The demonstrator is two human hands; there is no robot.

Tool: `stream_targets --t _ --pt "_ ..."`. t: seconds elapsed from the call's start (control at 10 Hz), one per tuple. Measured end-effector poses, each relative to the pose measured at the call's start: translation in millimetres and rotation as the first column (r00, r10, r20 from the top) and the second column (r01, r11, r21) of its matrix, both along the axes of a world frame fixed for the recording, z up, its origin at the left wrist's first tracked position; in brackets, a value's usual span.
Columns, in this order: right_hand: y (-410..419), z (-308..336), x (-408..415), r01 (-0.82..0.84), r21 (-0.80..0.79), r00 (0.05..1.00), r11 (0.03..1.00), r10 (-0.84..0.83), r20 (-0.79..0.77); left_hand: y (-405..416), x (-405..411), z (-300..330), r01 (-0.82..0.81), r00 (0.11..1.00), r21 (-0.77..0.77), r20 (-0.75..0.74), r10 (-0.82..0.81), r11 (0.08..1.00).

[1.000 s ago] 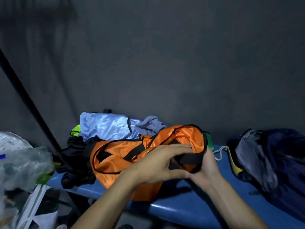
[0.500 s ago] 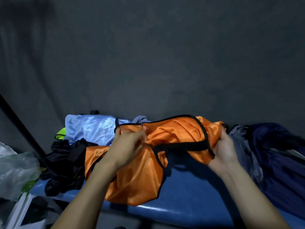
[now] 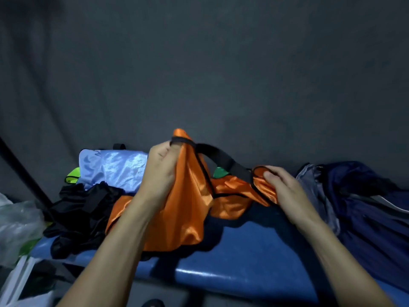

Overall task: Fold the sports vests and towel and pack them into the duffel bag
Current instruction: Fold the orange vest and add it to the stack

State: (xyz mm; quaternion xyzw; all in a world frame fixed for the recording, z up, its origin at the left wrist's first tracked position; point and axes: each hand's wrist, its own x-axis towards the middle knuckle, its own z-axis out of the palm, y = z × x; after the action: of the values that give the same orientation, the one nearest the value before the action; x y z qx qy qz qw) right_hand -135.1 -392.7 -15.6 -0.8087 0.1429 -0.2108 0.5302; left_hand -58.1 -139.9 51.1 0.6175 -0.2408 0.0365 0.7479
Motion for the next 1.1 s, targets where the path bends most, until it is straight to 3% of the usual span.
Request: stream_targets --t 0.1,0.2,0.3,0.4,0.5,0.6,0.7,0.8,0.9,1.0,1.1 --pt "14.1 6.9 -11.6 -0.16 -0.291 0.986 0.943 0.167 0.0 -4.9 4.8 3.2 0.161 0.951 -0.002 -0.265 -0.156 0.987" --pt "42.8 19.3 -23.6 -0.48 -0.111 0.869 0.87 0.489 0.069 -18.5 -13.3 10.2 0.233 0.962 0.236 -0.195 -0.189 0.943" --pt "62.1 13.3 -22.3 -0.572 -0.033 0.819 0.82 0.573 0.037 -35.8 -31.4 14.3 0.174 0.98 0.261 0.05 -0.193 0.95" --pt "58.7 8.7 -12.4 -0.369 0.146 0.929 0.918 0.362 0.071 -33.7 -16.1 7.5 0.003 0.953 0.407 0.275 -0.126 0.913" --pt "43.1 22.1 -6.0 -0.155 0.557 0.985 0.816 0.086 0.149 -22.1 -10.4 0.3 -0.014 0.943 0.627 0.267 -0.198 0.779" --pt "31.5 28.4 -0.2 -0.054 0.715 0.989 0.697 -0.062 0.135 -19.8 -13.2 -15.7 0.187 0.946 0.861 -0.028 -0.324 0.473" --pt "26.6 34.7 -2.5 -0.123 0.82 0.989 0.559 -0.001 0.149 -21.0 -9.7 -33.1 0.398 0.82 0.865 -0.187 -0.542 0.304" --pt "11.6 42.3 -9.3 -0.212 0.867 0.975 0.451 0.042 0.217 -18.1 -2.9 -22.6 0.526 0.849 0.511 -0.273 -0.452 0.679" --pt "0.0 35.5 -9.5 -0.141 0.86 0.989 0.49 0.037 0.142 -9.1 23.1 -12.6 -0.128 0.987 0.511 0.153 0.057 0.85" --pt "-4.8 22.1 -5.9 -0.024 0.815 0.999 0.579 -0.02 0.044 -10.5 39.6 -42.3 -0.631 0.772 0.676 0.596 0.222 0.381" --pt "-3.3 16.9 -7.2 -0.004 0.774 0.999 0.633 -0.024 0.025 -20.6 31.8 -47.8 -0.55 0.801 0.686 0.595 0.069 0.477"
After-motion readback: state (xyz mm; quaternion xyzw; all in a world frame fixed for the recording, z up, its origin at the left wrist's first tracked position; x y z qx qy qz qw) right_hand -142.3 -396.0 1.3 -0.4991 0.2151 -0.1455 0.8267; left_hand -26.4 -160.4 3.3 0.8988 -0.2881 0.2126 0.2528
